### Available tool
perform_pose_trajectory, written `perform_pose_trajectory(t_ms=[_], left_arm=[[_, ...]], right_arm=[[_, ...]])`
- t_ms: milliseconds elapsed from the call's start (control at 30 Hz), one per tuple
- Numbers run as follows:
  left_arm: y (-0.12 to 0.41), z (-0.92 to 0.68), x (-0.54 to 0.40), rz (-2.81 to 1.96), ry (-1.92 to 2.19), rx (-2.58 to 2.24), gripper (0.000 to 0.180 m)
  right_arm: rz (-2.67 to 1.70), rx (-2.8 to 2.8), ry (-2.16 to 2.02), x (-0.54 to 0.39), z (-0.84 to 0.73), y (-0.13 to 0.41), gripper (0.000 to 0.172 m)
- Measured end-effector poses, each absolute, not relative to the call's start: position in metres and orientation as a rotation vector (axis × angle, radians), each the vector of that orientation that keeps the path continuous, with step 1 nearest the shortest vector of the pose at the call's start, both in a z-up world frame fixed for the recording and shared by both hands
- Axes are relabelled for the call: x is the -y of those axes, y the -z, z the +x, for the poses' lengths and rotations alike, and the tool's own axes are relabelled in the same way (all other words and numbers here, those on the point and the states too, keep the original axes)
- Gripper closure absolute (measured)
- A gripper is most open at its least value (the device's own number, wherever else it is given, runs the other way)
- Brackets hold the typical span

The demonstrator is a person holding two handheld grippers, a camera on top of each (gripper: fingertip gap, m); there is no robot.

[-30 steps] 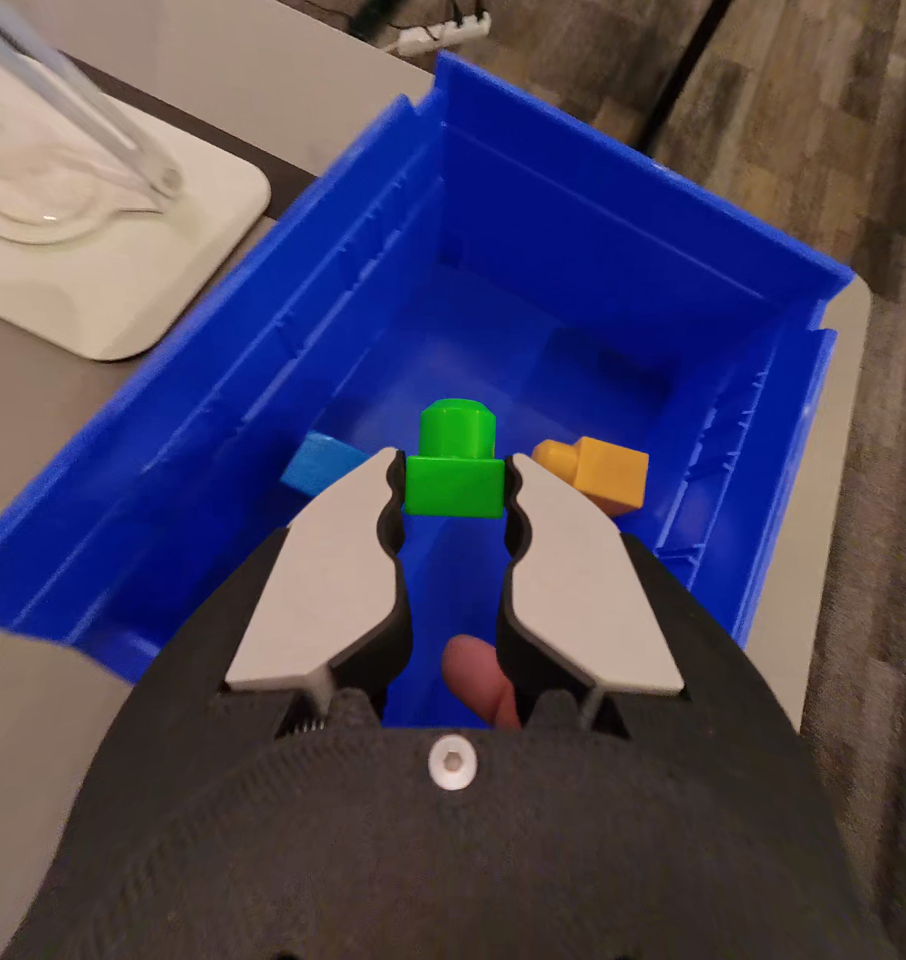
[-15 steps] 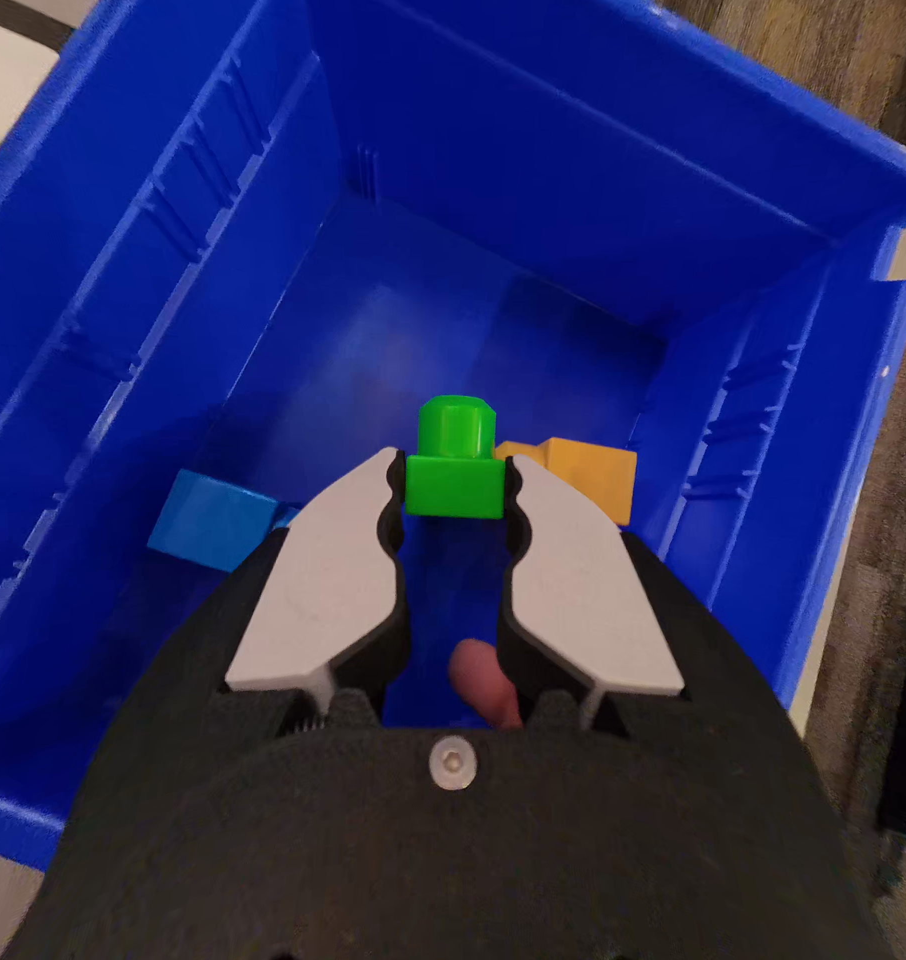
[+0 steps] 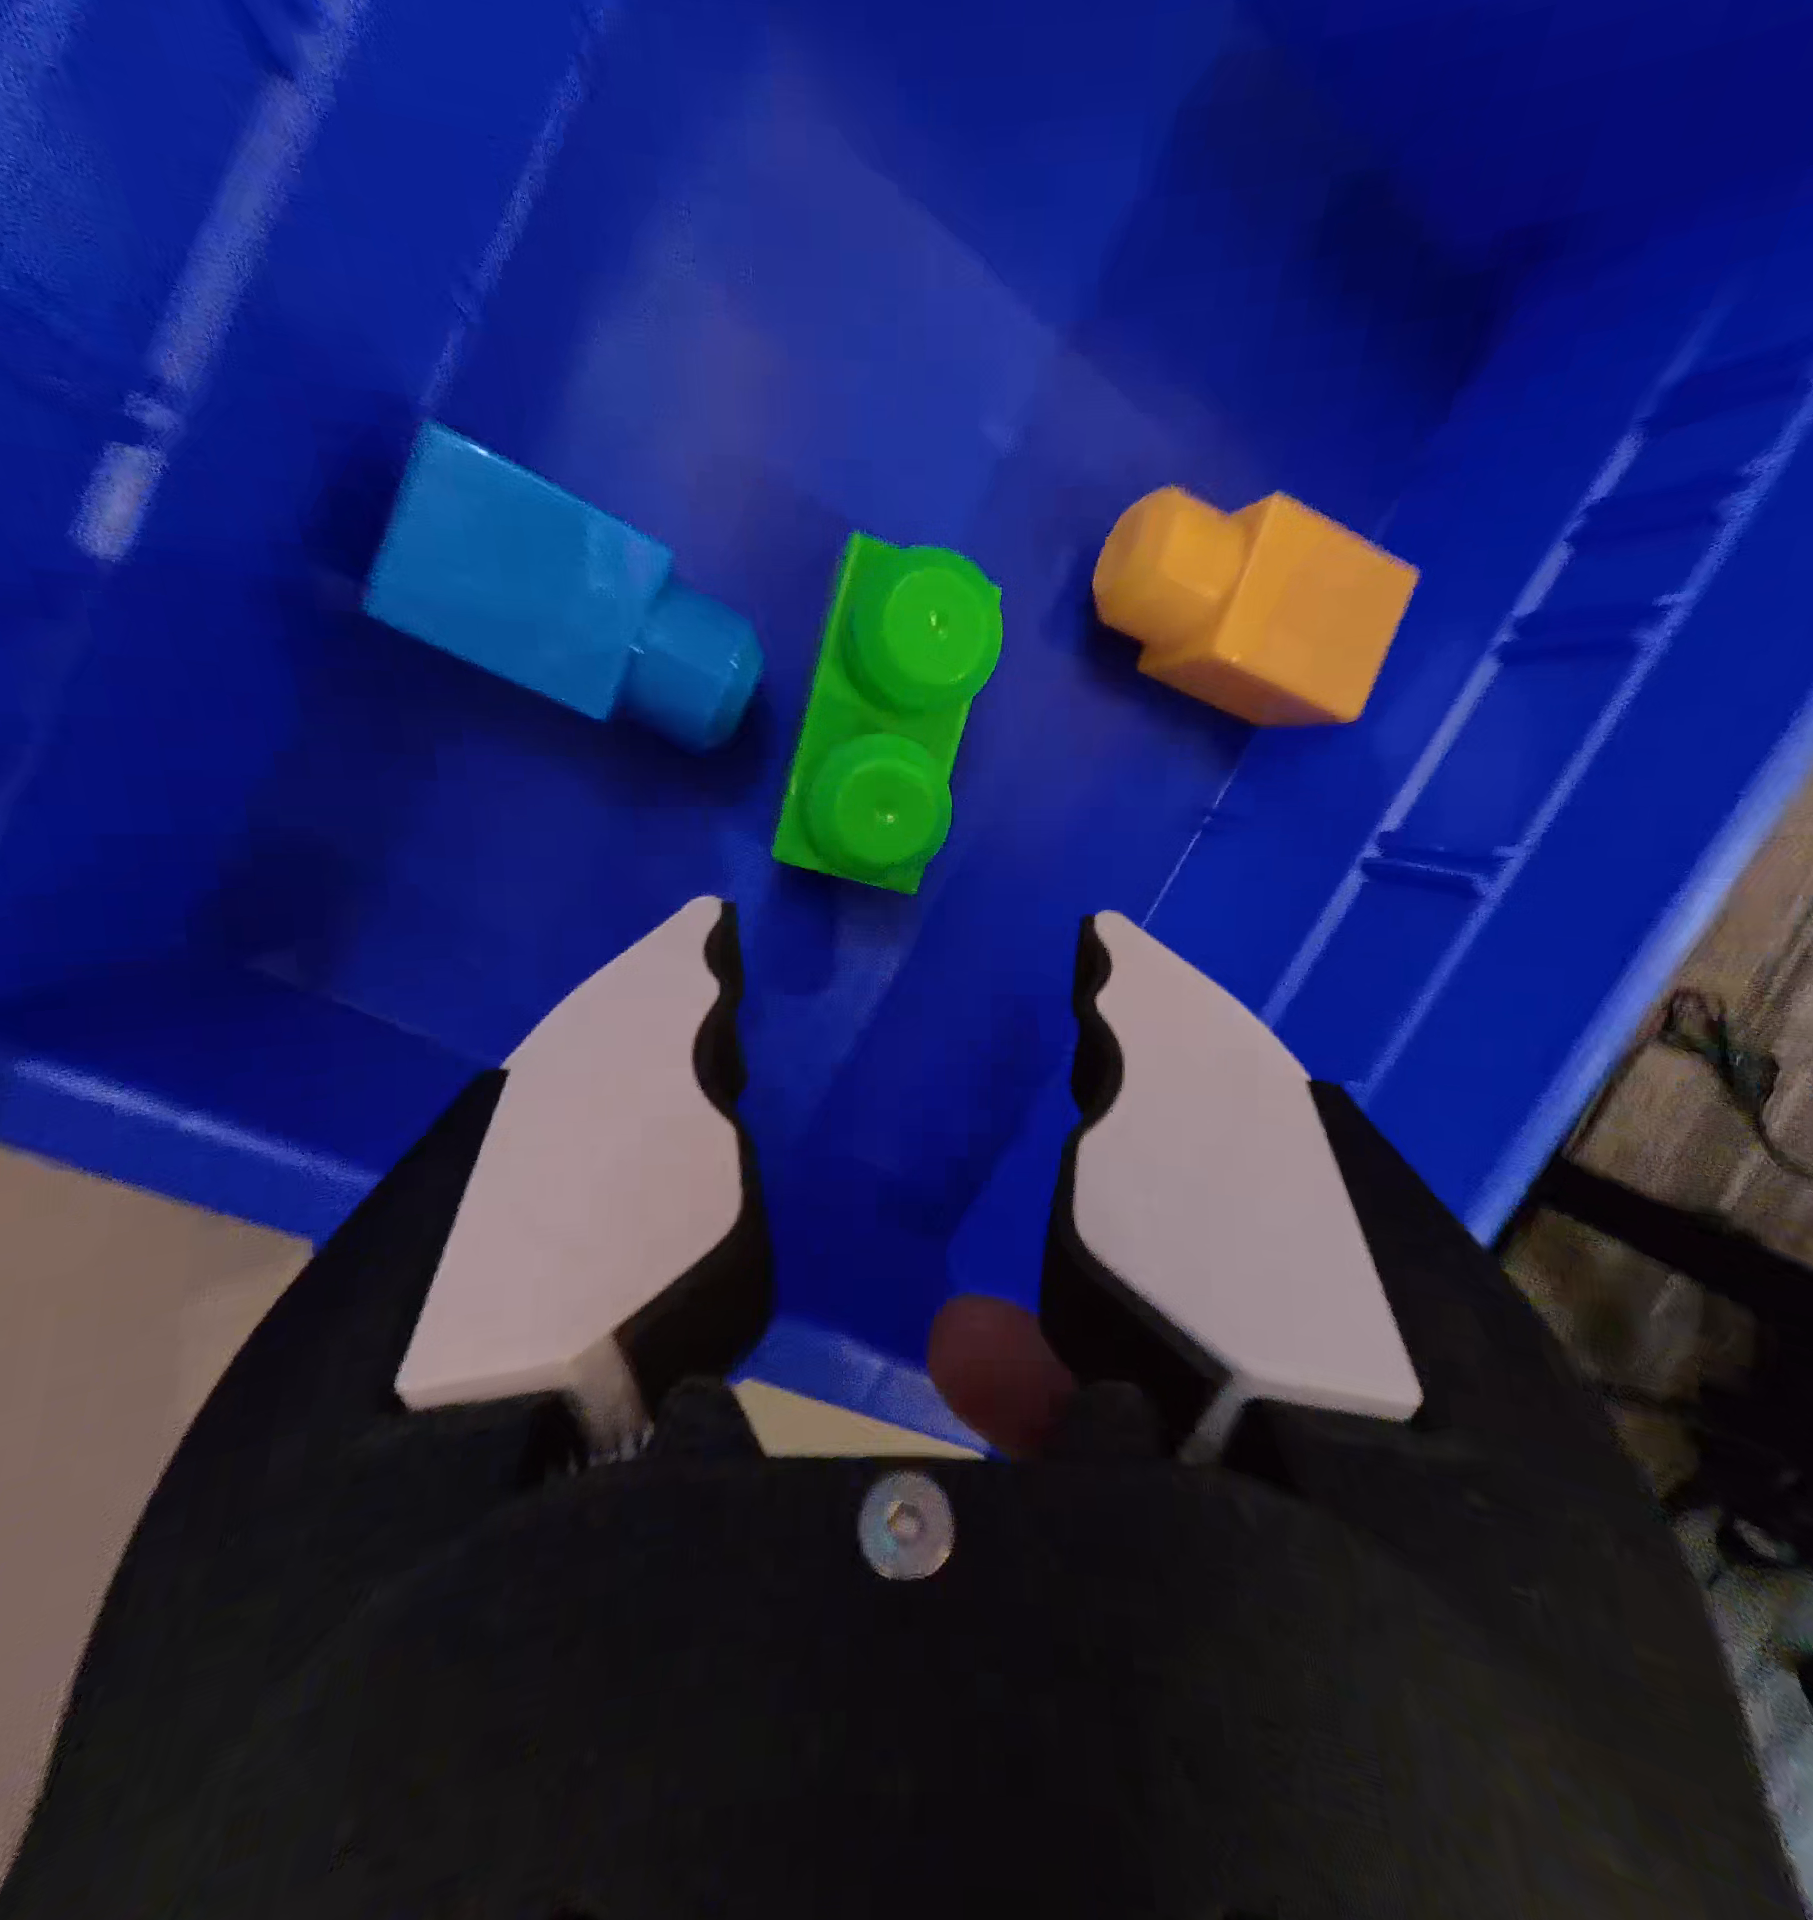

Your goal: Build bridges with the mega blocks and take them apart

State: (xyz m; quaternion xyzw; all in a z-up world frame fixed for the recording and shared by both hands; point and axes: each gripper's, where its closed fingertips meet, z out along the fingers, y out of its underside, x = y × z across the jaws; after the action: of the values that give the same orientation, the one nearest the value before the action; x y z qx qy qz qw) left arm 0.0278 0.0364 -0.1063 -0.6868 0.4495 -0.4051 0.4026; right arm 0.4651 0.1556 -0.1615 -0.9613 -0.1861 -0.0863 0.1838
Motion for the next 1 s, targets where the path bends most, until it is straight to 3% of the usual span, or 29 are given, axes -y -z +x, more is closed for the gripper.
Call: perform_pose_trajectory(t_ms=[200, 400, 500, 633, 867, 1000], left_arm=[[0.070, -0.035, -0.091, -1.746, 0.645, -1.099, 0.150], [0.055, -0.117, -0.175, -1.791, 0.161, -1.137, 0.144], [0.067, -0.137, -0.215, -1.831, -0.035, -1.269, 0.132], [0.105, -0.148, -0.255, -1.847, -0.264, -1.566, 0.130], [0.154, -0.153, -0.289, -1.894, -0.293, -1.837, 0.128], [0.175, -0.159, -0.290, -1.977, -0.273, -1.887, 0.116]], right_arm=[[-2.348, 0.611, 0.267, -0.150, 0.428, 0.101, 0.130], [-2.080, 0.716, -0.011, -0.126, 0.358, 0.078, 0.149], [-1.970, 0.789, -0.094, -0.112, 0.322, 0.075, 0.154], [-1.874, 0.876, -0.182, -0.100, 0.282, 0.080, 0.159], [-1.845, 0.936, -0.253, -0.097, 0.263, 0.093, 0.162], [-1.846, 0.943, -0.271, -0.097, 0.262, 0.098, 0.162]])
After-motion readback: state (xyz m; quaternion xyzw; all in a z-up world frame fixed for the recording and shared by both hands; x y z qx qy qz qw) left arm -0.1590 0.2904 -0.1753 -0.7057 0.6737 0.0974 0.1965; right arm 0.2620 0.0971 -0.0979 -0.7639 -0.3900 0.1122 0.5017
